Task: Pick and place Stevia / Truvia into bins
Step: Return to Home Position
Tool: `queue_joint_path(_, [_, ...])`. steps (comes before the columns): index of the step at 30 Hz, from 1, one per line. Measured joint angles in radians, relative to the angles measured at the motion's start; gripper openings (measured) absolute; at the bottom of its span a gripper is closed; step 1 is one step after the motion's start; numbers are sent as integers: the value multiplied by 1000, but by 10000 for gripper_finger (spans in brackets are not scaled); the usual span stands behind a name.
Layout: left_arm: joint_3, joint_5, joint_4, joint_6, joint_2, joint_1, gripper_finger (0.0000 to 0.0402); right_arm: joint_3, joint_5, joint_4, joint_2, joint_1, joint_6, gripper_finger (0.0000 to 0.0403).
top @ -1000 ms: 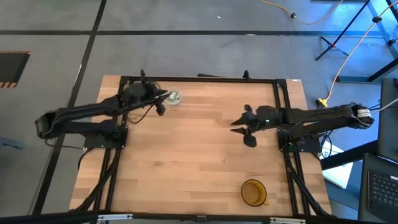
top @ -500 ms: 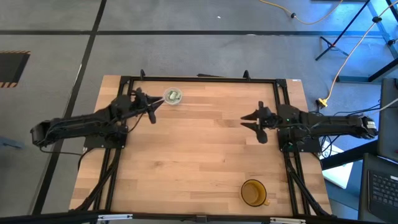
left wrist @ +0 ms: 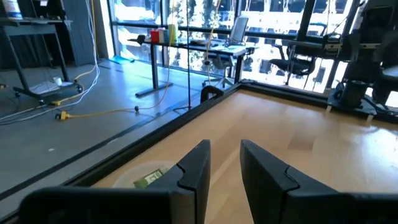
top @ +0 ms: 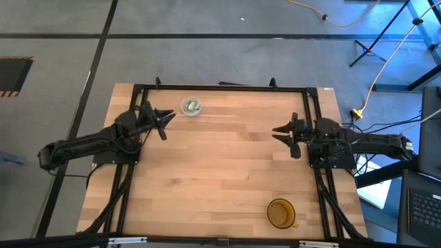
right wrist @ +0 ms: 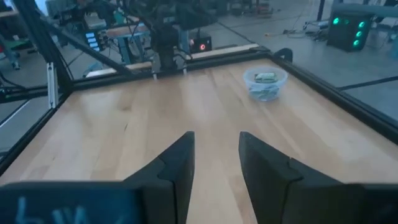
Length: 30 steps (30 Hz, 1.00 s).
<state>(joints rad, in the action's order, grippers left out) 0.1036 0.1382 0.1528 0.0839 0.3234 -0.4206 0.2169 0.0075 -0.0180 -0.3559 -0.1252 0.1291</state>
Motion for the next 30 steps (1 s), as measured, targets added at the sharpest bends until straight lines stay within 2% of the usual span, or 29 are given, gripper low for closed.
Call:
queue_joint_path(4, [-36,-1,-7,8,-64,0,81,-25,0,-4,55,-19,1,129])
queue_joint_path(14, [-39,1,-134,8,-191,0,77,-61,-1,-34,154,-51,23,129])
queue_joint_path(20, [-39,9,-222,22,-267,0,75,-61,-1,-110,210,-56,23,129])
queue_joint_path(25, [-40,8,-217,50,-296,0,74,-61,-1,-109,252,-56,14,129])
queue_joint_path(30, [-95,2,-117,68,-294,0,74,-61,-1,-107,263,-56,0,129])
